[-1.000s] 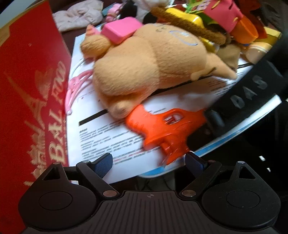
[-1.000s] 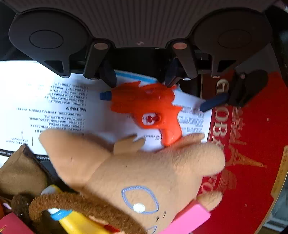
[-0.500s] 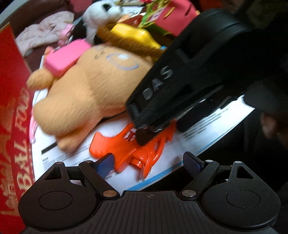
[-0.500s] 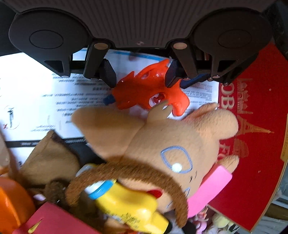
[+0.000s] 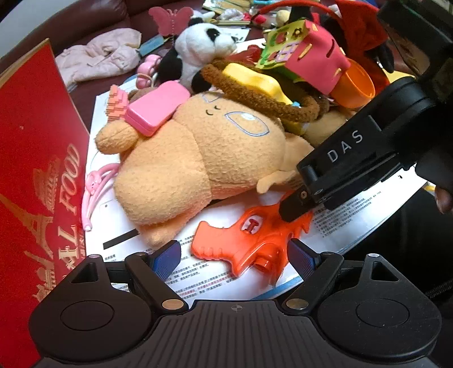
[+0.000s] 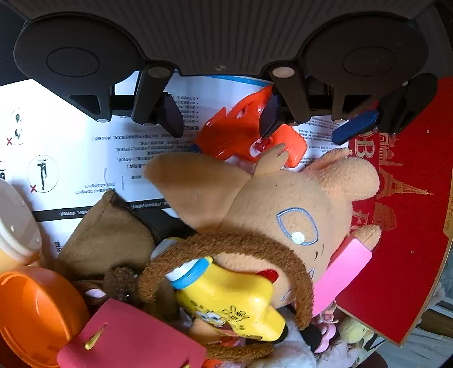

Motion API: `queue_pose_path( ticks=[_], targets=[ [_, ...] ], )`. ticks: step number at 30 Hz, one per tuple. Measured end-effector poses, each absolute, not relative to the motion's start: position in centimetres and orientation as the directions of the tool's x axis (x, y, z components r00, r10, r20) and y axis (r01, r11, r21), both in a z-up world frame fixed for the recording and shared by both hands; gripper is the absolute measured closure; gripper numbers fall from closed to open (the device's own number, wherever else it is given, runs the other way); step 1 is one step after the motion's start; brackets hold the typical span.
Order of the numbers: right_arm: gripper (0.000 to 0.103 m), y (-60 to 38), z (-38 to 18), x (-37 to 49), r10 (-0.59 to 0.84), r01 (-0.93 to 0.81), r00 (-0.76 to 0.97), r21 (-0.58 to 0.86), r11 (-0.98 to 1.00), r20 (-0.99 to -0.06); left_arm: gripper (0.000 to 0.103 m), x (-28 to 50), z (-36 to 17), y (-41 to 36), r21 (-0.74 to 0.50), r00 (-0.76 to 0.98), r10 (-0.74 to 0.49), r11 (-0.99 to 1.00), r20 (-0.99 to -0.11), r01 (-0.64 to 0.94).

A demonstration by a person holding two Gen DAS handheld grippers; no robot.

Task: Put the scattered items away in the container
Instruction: 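Close both grippers on the orange toy water gun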

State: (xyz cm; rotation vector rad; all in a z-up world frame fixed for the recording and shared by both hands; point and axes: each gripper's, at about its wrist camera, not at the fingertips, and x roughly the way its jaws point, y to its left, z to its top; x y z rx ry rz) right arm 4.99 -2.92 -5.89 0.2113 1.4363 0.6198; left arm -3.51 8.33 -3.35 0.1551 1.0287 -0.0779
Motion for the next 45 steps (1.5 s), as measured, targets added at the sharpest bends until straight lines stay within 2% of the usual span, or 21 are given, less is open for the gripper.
queue_pose_path(
  ticks=[9, 15, 19, 20, 22, 23, 24, 25, 28, 30, 32, 34, 41, 43, 45],
  targets=[
    [0.039, -2.2, -6.6, 4.6, 0.513, -0.262, -0.016, 0.498, 0.827, -0.858, 0.011, -3.3, -6.2, 5.2, 0.233, 0.516, 0.063, 0.933, -0.854, 0.272],
    [0.039, -1.1, -7.0, 4.1, 0.524, -0.269, -0.029, 0.512, 0.816, -0.851, 0.009, -3.1, -7.1, 5.0, 0.242, 0.518, 0.068, 0.93, -0.853, 0.276],
    [0.042, -0.9, -7.0, 4.3, 0.533, -0.255, -0.005, 0.516, 0.817, -0.846, 0.017, -3.1, -6.7, 4.7, 0.216, 0.525, 0.034, 0.933, -0.85, 0.289],
    [0.046, -1.0, -6.8, 4.4, 0.535, -0.253, 0.001, 0.517, 0.818, -0.845, 0.02, -3.0, -6.3, 4.7, 0.195, 0.527, 0.014, 0.937, -0.85, 0.291],
    [0.049, -1.4, -6.5, 4.7, 0.552, -0.241, 0.006, 0.535, 0.81, -0.834, 0.023, -2.9, -5.5, 5.1, 0.125, 0.523, -0.047, 0.949, -0.851, 0.289],
    [0.051, -1.6, -6.4, 4.8, 0.564, -0.233, 0.005, 0.547, 0.804, -0.826, 0.028, -2.8, -5.2, 5.4, 0.08, 0.518, -0.086, 0.954, -0.851, 0.29],
    [0.053, -1.8, -6.3, 4.9, 0.575, -0.228, 0.004, 0.559, 0.797, -0.818, 0.03, -2.7, -4.9, 5.6, 0.047, 0.516, -0.113, 0.957, -0.849, 0.286],
    [0.053, -2.0, -6.2, 5.0, 0.584, -0.226, 0.004, 0.568, 0.791, -0.812, 0.037, -2.4, -4.9, 5.8, 0.033, 0.507, -0.117, 0.96, -0.854, 0.278],
    [0.054, -2.1, -6.2, 5.2, 0.576, -0.239, 0.02, 0.555, 0.797, -0.817, 0.042, -1.8, -5.2, 6.6, 0.062, 0.473, -0.059, 0.97, -0.879, 0.237],
    [0.054, -2.2, -6.5, 5.4, 0.565, -0.238, 0.025, 0.544, 0.804, -0.825, 0.036, -2.2, -5.0, 7.2, 0.089, 0.481, -0.033, 0.969, -0.876, 0.229],
    [0.054, -2.4, -6.9, 5.6, 0.563, -0.229, 0.02, 0.544, 0.807, -0.826, 0.014, -2.7, -4.8, 7.4, 0.128, 0.493, -0.006, 0.963, -0.87, 0.236],
    [0.054, -2.6, -7.2, 5.6, 0.565, -0.217, 0.011, 0.549, 0.807, -0.825, 0.008, -3.1, -4.9, 7.2, 0.164, 0.508, 0.014, 0.954, -0.861, 0.252],
    [0.054, -1.5, -7.7, 5.0, 0.572, -0.232, -0.033, 0.563, 0.793, -0.82, 0.005, -2.8, -7.1, 6.5, 0.236, 0.475, 0.074, 0.927, -0.877, 0.292],
    [0.054, -1.0, -7.9, 4.9, 0.576, -0.234, -0.045, 0.569, 0.789, -0.816, 0.008, -2.6, -6.9, 6.7, 0.216, 0.472, 0.056, 0.931, -0.88, 0.293],
    [0.054, -0.6, -8.1, 4.9, 0.579, -0.235, -0.052, 0.573, 0.785, -0.814, 0.016, -2.7, -6.9, 7.2, 0.169, 0.461, 0.016, 0.941, -0.887, 0.293]
  ],
)
